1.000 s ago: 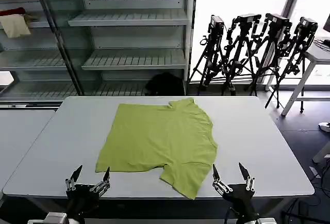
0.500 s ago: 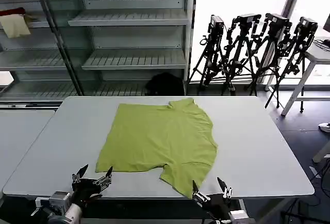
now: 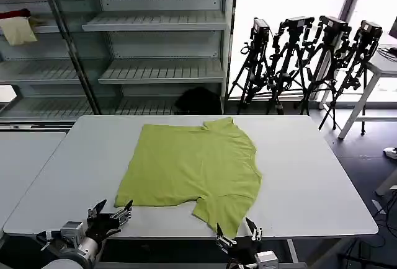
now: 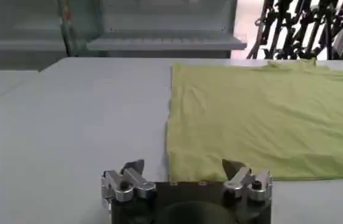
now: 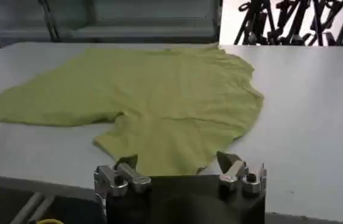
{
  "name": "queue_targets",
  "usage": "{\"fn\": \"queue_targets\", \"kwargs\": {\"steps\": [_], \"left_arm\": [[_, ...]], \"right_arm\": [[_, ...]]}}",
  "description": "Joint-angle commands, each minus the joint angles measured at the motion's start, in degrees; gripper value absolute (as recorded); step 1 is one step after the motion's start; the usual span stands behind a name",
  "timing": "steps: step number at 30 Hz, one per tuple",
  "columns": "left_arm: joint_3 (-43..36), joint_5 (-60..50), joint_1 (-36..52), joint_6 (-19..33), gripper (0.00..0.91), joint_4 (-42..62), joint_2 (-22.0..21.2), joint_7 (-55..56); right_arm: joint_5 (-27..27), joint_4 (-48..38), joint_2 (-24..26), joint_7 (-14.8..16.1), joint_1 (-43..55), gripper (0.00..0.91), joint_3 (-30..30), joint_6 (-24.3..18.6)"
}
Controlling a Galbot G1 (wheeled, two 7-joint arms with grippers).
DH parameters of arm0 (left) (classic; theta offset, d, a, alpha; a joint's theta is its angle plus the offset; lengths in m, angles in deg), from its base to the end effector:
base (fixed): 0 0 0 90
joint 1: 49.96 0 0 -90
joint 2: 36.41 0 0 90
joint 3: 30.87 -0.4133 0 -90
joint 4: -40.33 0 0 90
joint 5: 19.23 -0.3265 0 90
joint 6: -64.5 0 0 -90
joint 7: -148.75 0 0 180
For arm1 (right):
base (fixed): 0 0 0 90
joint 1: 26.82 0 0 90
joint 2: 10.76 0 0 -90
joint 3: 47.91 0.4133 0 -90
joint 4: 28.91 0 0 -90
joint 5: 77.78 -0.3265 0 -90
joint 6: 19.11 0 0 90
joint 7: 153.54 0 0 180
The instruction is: Fold and organize the clothes.
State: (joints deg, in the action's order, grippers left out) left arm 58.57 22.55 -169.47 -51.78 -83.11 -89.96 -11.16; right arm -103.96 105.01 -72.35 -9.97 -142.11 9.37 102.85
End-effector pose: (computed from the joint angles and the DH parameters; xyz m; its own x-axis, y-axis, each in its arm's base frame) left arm 0.1438 0.1365 -0.2989 -0.8665 0.0332 0.4981 0.0267 0.9994 -0.0201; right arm 0.0829 0.0229 -0.2878 -0.8420 -0.1954 0.5028 -0.2135 0.9767 0.0220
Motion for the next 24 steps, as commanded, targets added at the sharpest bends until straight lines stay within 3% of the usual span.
{"fn": "queue_targets", "kwargs": {"steps": [1, 2, 4, 5, 7, 8, 9, 11, 24], "left_arm": [[0.02, 1.30, 0.97, -0.32, 0.504, 1.67, 0.21, -0.31], [-0.06, 1.10, 0.92, -0.12, 0.474, 1.82, 0.06, -0.40], [-0.16, 0.93, 0.86, 0.07, 0.373, 2.01, -0.06, -0.83], [-0.18, 0.92, 0.85, 0.10, 0.333, 2.06, -0.12, -0.95], [-0.36, 0.83, 0.88, 0.24, 0.181, 2.35, -0.23, -1.11], [-0.46, 0.83, 0.90, 0.29, 0.181, 2.51, -0.27, -1.22], [-0.55, 0.70, 0.90, 0.38, 0.030, 2.66, -0.30, -1.34], [-0.78, 0.42, 0.85, 0.65, 0.020, 2.94, -0.43, -1.51], [-1.22, -2.20, 0.36, 3.04, 0.000, 1.52, 0.17, -3.53]], "right_arm": [[0.15, -0.31, -0.39, -0.36, 0.96, 0.836, -1.23, 0.84], [0.14, -0.31, -0.39, -0.31, 0.89, 0.806, -1.22, 0.85], [0.15, -0.31, -0.34, -0.28, 0.73, 0.635, -1.20, 0.91], [0.13, -0.33, -0.29, -0.28, 0.65, 0.595, -1.12, 0.98], [0.10, -0.48, -0.28, -0.26, 0.54, 0.353, -0.97, 0.96], [0.07, -0.53, -0.26, -0.18, 0.51, 0.282, -0.86, 0.95], [0.08, -0.59, -0.24, -0.06, 0.43, 0.151, -0.73, 0.90], [0.10, -0.67, -0.26, 0.08, 0.31, 0.000, -0.57, 0.82], [1.00, -0.38, -0.27, 0.45, 1.66, 0.000, 0.29, -0.16]]}}
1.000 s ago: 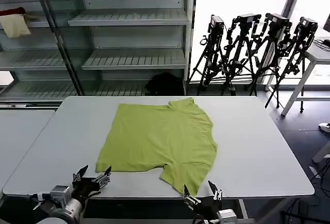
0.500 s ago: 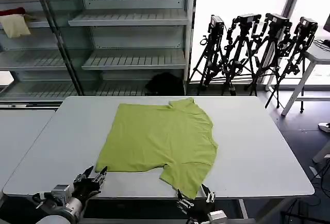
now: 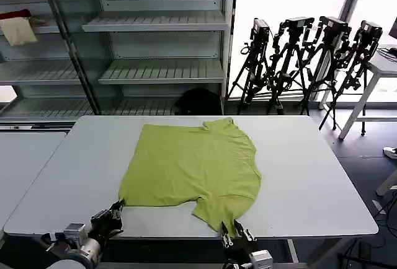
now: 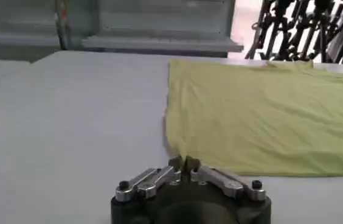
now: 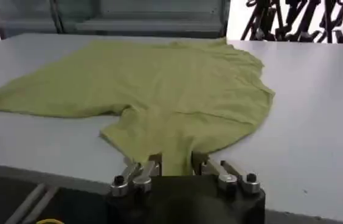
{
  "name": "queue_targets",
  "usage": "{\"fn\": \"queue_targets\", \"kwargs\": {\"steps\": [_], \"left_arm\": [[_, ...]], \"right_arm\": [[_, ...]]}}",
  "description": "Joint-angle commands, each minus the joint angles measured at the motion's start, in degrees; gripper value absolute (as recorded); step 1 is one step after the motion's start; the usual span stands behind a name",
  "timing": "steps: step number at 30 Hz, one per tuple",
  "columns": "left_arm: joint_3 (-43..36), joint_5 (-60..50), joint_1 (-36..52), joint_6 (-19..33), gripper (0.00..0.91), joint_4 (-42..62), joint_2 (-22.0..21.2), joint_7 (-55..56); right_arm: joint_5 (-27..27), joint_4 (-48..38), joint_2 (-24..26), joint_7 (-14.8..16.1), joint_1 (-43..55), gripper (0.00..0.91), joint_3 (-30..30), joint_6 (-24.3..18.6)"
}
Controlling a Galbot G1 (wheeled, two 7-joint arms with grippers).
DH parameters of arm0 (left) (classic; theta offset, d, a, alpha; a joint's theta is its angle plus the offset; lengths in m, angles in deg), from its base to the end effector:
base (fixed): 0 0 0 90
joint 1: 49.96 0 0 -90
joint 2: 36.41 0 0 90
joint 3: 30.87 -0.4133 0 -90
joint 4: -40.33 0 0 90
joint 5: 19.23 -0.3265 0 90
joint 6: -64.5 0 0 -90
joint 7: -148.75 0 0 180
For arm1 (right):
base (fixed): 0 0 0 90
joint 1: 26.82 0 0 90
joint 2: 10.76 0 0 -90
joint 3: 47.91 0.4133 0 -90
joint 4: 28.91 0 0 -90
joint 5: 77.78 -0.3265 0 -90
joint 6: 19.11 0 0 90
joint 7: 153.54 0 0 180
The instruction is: Fold and organize the clothes.
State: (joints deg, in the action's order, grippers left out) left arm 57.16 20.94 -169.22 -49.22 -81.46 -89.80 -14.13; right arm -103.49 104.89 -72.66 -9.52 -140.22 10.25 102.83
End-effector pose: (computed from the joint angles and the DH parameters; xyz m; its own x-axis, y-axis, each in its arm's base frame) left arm 0.1445 0.1362 -0.3095 -0.8727 0.0758 0.4823 0.0695 0.9971 -0.0309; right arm 0.0949 0.0214 -0.2849 -0.8650 -0.1856 0.4663 -0.2052 0.9787 0.0089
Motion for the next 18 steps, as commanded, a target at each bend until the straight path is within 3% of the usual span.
{"fn": "queue_targets", "kwargs": {"steps": [1, 18], "left_arm": [[0.11, -0.87, 0.14, 0.80, 0.000, -0.41, 0.05, -0.55], [0.13, -0.40, 2.67, 0.98, 0.000, -2.58, 1.02, 1.82]], "right_arm": [[0.56, -0.02, 0.02, -0.06, -0.04, 0.000, -0.42, -0.17], [-1.52, 2.38, 1.25, 0.69, 4.22, 0.000, 5.85, -0.44]]}}
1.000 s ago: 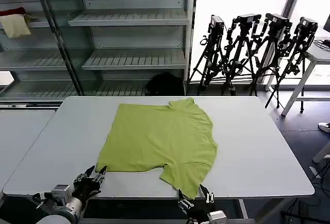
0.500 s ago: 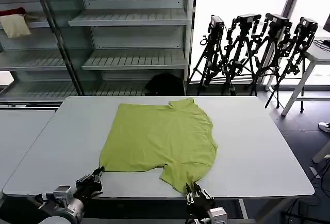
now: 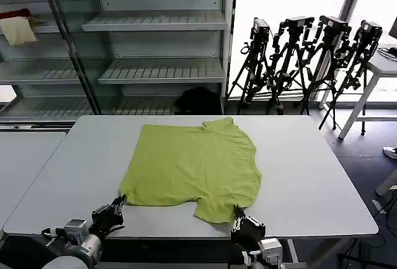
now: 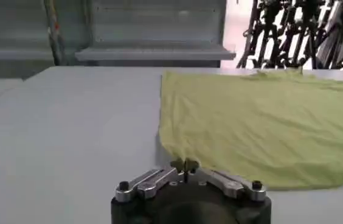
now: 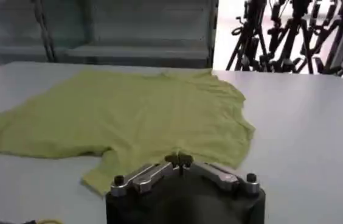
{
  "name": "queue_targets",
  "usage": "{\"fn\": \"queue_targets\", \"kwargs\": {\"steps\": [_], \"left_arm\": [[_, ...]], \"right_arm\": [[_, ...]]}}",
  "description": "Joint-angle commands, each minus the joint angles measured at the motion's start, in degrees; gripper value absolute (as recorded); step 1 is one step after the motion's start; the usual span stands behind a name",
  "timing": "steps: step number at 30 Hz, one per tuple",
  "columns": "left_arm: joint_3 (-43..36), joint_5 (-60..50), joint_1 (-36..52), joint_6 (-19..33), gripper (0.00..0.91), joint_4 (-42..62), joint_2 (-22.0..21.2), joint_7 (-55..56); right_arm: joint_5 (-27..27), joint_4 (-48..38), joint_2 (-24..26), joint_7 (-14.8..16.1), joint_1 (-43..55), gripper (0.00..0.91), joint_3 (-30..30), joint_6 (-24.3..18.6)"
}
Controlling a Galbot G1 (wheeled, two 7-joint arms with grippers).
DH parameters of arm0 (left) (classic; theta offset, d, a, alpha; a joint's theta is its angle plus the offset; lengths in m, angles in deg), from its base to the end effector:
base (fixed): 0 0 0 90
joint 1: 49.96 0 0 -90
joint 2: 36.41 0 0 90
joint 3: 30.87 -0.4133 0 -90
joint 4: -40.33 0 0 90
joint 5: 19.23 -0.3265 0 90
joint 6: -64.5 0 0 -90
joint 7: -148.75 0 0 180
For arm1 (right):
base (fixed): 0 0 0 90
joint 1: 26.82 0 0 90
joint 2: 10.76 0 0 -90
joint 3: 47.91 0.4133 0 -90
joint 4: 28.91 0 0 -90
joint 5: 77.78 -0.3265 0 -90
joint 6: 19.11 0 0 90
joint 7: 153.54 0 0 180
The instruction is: Fold and organize the clothes.
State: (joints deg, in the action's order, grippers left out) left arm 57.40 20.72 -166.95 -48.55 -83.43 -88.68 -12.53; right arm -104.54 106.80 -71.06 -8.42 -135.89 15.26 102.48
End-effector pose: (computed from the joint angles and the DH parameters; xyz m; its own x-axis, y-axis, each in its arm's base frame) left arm 0.1563 0.1354 -0.2910 -0.9096 0.0644 0.4105 0.0683 0.9976 -0.0052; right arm 0.1247 0.0004 -0.2621 -0.9254 -0.1514 0.3474 -0.1703 0.9851 -0.0242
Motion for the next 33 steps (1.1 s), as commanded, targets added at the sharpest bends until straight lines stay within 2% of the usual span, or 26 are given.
{"fn": "queue_targets", "kwargs": {"steps": [1, 9, 14, 18, 19, 23, 24, 25, 27, 28, 30, 33], "left_arm": [[0.06, -0.15, 1.13, 0.27, 0.000, -0.73, 0.16, 0.46], [-0.41, 1.24, 7.83, -1.75, 0.000, -0.09, 1.00, 1.26], [-2.20, 0.96, 12.13, -2.01, 0.000, 2.40, -0.37, 1.49], [-5.03, 0.38, 17.30, -2.86, 0.000, 5.29, -2.10, 2.19], [-5.94, 0.30, 18.49, -3.07, 0.000, 5.98, -2.85, 2.54], [-7.43, -0.09, 20.88, -3.58, 0.000, 7.13, -4.33, 3.32], [-7.44, -0.25, 20.68, -3.44, 0.000, 7.09, -4.18, 3.23], [-7.31, -0.29, 20.47, -3.42, 0.000, 7.10, -4.06, 3.17], [-6.93, -0.35, 19.80, -3.11, 0.000, 7.35, -3.58, 2.86], [-6.80, -0.36, 19.66, -3.07, 0.000, 7.52, -3.54, 2.77], [-6.61, -0.47, 18.85, -2.83, 0.000, 7.46, -3.44, 2.59], [-6.12, -1.03, 17.11, -2.44, 0.000, 6.56, -3.35, 2.50]], "right_arm": [[-0.41, 0.63, -0.12, 0.08, 0.93, 0.000, 1.50, -0.19], [-1.89, -2.79, 1.17, 4.02, 11.59, 0.000, 3.83, 0.94], [-1.74, -9.56, 1.09, 9.28, 17.37, 0.000, 5.15, 0.97], [-1.31, -13.72, 0.27, 15.35, 20.85, 0.000, 6.59, 0.89], [-1.06, -14.63, 0.24, 17.75, 21.70, 0.000, 6.83, 0.85], [-1.35, -15.86, 0.23, 18.08, 21.99, 0.000, 6.40, 1.28], [-1.36, -15.36, 0.37, 18.15, 21.23, 0.040, 6.37, 1.29], [-1.51, -14.73, 0.53, 17.90, 19.87, 0.474, 6.39, 1.44], [-3.78, -12.67, 0.43, 15.87, 17.17, 0.615, 6.43, 1.50], [-5.15, -12.28, 0.30, 14.46, 16.48, 0.887, 6.29, 1.52], [-8.32, -10.65, -0.05, 10.42, 13.69, 0.907, 5.42, 1.56], [-8.55, -8.34, -0.13, 8.11, 9.19, 0.907, 4.14, 1.53]]}}
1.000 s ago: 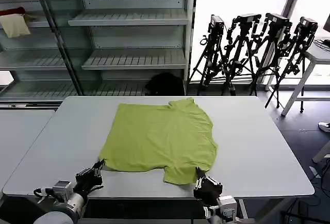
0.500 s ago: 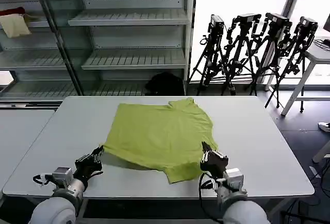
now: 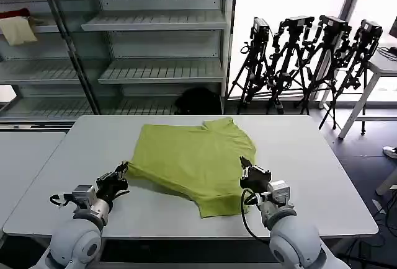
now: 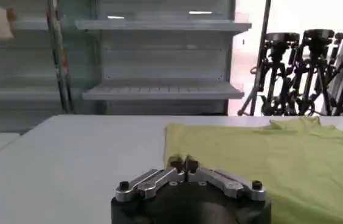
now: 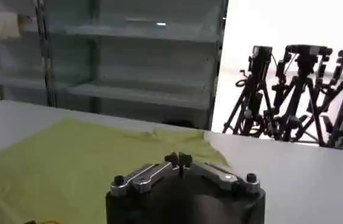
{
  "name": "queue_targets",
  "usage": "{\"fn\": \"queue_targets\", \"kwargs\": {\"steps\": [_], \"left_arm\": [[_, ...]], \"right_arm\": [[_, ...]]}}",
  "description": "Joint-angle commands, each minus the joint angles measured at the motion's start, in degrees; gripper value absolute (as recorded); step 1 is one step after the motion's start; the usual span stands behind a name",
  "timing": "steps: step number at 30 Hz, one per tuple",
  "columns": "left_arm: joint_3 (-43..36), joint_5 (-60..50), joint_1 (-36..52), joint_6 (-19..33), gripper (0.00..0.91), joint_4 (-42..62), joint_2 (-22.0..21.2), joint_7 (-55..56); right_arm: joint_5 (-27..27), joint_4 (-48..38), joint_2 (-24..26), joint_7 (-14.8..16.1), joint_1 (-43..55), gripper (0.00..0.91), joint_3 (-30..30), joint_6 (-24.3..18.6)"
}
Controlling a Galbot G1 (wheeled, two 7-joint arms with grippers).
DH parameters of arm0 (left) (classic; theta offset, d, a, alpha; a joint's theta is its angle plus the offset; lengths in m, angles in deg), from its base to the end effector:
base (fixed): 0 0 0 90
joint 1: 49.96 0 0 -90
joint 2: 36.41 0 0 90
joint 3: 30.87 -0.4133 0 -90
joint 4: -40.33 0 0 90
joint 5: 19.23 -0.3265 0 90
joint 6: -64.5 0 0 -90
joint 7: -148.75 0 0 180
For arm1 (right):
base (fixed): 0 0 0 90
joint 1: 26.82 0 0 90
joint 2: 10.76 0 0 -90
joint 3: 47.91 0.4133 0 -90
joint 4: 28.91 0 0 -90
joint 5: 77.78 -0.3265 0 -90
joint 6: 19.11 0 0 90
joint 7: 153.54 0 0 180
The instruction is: Fold and organize the clothes.
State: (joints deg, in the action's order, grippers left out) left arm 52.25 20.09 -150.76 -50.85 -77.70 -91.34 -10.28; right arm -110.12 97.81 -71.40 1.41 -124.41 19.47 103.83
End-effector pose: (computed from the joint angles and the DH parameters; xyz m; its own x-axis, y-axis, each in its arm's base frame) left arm 0.2375 0.1211 -0.2820 -0.9528 0.0346 0.3018 0.0359 0.9994 -0.0012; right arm 0.2078 -0.0192 -0.2692 -0.9191 -0.2276 0.3218 -0.2415 0.9704 -0.0034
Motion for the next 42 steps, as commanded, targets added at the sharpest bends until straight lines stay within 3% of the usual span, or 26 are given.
{"fn": "queue_targets", "kwargs": {"steps": [1, 13, 22, 31, 35, 37, 39, 41, 42], "left_arm": [[-0.87, -0.42, 0.62, -0.09, 0.000, 0.57, -0.60, 0.24], [-0.63, -1.91, -4.12, 0.44, 0.000, -2.02, -0.36, -0.49], [-0.46, -2.04, -4.45, 0.83, 0.000, -1.58, -0.03, -0.94], [-0.23, -2.65, -5.09, 1.69, 0.000, -1.34, 0.06, -1.07], [-0.08, -2.72, -5.26, 1.68, 0.000, -1.46, 0.19, -1.18], [-0.02, -2.79, -5.30, 1.68, 0.000, -1.39, 0.24, -1.20], [0.02, -2.81, -5.36, 1.69, 0.000, -1.40, 0.30, -1.22], [0.07, -2.83, -5.33, 1.69, 0.000, -1.37, 0.34, -1.21], [0.09, -2.82, -5.27, 1.69, 0.000, -1.34, 0.37, -1.23]], "right_arm": [[-2.96, 1.14, 0.19, -2.19, -3.78, 0.907, -0.23, 0.17], [-3.44, 5.02, -1.89, -10.43, -16.83, 0.907, -3.35, -1.24], [-0.85, 6.54, -2.17, -12.36, -19.55, 0.907, -2.53, -5.82], [0.99, 3.64, -2.64, -10.54, -18.52, 0.877, -1.22, -8.75], [0.89, 2.41, -3.21, -10.16, -16.93, 0.705, -1.19, -9.26], [-0.76, 1.64, -3.66, -10.17, -16.24, 0.363, -1.23, -9.20], [-2.19, 0.97, -4.10, -10.48, -15.77, 0.191, -1.30, -8.53], [-2.64, 0.62, -4.23, -10.68, -15.58, 0.131, -1.51, -8.46], [-2.84, 0.35, -4.36, -10.83, -15.42, 0.050, -1.65, -8.43]]}}
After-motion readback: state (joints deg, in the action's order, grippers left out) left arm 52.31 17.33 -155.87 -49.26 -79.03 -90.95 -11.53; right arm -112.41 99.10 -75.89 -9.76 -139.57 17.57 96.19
